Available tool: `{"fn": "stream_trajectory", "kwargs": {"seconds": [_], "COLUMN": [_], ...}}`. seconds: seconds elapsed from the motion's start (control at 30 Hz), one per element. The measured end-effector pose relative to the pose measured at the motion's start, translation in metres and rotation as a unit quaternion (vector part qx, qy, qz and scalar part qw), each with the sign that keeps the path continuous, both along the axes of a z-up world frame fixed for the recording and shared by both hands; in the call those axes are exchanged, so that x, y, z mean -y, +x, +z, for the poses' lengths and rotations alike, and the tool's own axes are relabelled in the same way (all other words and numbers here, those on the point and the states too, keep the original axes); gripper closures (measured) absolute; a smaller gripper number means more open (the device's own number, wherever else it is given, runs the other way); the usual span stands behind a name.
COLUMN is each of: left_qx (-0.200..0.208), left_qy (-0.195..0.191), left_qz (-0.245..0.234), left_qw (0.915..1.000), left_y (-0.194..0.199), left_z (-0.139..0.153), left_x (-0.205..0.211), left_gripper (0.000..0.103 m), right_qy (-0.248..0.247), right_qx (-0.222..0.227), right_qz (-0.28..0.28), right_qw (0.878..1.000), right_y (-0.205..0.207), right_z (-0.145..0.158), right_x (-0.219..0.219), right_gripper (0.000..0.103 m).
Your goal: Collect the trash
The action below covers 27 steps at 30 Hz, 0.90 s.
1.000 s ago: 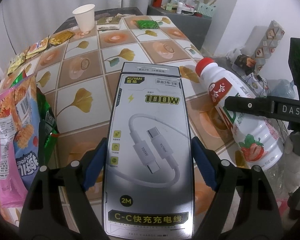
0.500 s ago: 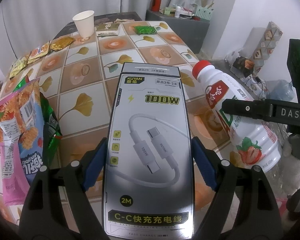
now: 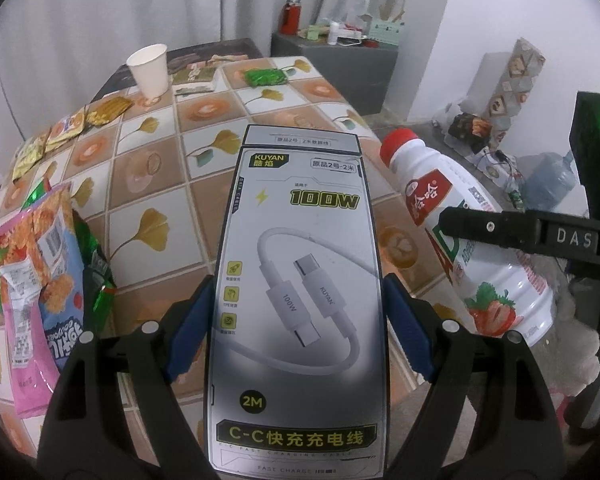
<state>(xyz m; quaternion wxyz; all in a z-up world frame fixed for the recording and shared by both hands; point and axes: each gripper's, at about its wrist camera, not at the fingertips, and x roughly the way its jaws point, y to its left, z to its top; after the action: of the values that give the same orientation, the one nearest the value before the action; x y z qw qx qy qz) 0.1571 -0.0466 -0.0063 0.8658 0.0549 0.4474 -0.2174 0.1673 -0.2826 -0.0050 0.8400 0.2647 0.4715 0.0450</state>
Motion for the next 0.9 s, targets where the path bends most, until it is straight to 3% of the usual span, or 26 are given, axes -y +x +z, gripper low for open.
{"fn": "stream_trajectory", "kwargs": {"seconds": [0.57, 0.9], "left_qx": [0.004, 0.016], "left_qy": [0.01, 0.004], "left_qz": [-0.008, -0.021], "left_qw": [0.9999, 0.9996], "left_y": [-0.001, -0.018], "left_z": [0.001, 0.015], "left_x": [0.018, 0.036], "left_gripper": [0.025, 0.025], "right_qy": [0.043, 0.049], "right_qx": [0.041, 0.064], "right_qz": [-0.031, -0.049], "right_qw": [0.998, 0.996], "right_y": [-0.049, -0.075], "right_z": [-0.016, -0.007], "right_x": [0.019, 0.039], "right_gripper": [0.043, 0.043]}}
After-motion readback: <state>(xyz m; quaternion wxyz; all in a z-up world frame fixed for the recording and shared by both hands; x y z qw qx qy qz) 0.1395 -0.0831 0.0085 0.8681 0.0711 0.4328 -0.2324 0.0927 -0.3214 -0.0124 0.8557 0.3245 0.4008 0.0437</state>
